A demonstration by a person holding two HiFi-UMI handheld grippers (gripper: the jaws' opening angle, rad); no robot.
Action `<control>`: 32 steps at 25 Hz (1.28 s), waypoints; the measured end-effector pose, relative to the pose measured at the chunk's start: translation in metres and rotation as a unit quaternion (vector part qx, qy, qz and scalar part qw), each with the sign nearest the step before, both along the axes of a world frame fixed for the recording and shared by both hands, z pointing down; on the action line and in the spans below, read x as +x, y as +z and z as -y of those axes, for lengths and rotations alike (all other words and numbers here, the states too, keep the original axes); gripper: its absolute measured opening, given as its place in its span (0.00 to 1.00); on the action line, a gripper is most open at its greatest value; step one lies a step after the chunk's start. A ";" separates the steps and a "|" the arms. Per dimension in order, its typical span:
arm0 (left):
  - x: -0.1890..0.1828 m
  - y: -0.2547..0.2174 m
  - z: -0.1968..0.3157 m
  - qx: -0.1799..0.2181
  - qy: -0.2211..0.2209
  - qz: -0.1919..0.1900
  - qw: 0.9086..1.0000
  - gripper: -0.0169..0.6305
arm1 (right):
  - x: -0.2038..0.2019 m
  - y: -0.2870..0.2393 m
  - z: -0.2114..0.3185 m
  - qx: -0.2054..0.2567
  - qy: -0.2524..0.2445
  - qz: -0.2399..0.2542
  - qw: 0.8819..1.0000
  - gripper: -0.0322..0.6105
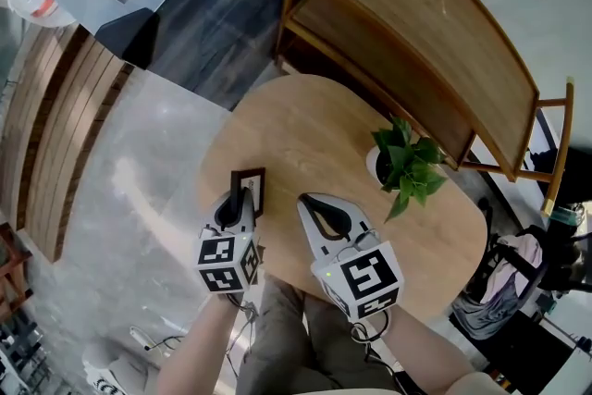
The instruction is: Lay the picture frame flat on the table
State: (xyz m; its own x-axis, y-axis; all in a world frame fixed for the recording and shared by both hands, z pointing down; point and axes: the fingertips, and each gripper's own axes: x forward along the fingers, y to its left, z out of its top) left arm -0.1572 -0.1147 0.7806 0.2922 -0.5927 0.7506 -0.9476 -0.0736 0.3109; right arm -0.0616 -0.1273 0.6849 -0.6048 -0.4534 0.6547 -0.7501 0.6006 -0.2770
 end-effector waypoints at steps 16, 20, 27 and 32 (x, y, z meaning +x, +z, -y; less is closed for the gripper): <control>-0.047 0.051 0.015 0.014 -0.040 0.015 0.999 0.27 | -0.023 0.053 -0.003 -0.036 -0.007 0.000 0.999 0.05; -0.055 0.071 0.015 0.008 -0.056 -0.008 0.998 0.32 | -0.023 0.070 0.002 -0.044 0.000 0.005 0.999 0.05; -0.063 0.098 0.010 -0.001 -0.061 -0.019 0.998 0.36 | -0.025 0.099 0.004 -0.072 0.006 0.005 0.997 0.05; -0.062 0.104 0.009 0.000 -0.043 0.005 0.999 0.37 | -0.025 0.112 0.002 -0.078 0.004 -0.002 0.997 0.05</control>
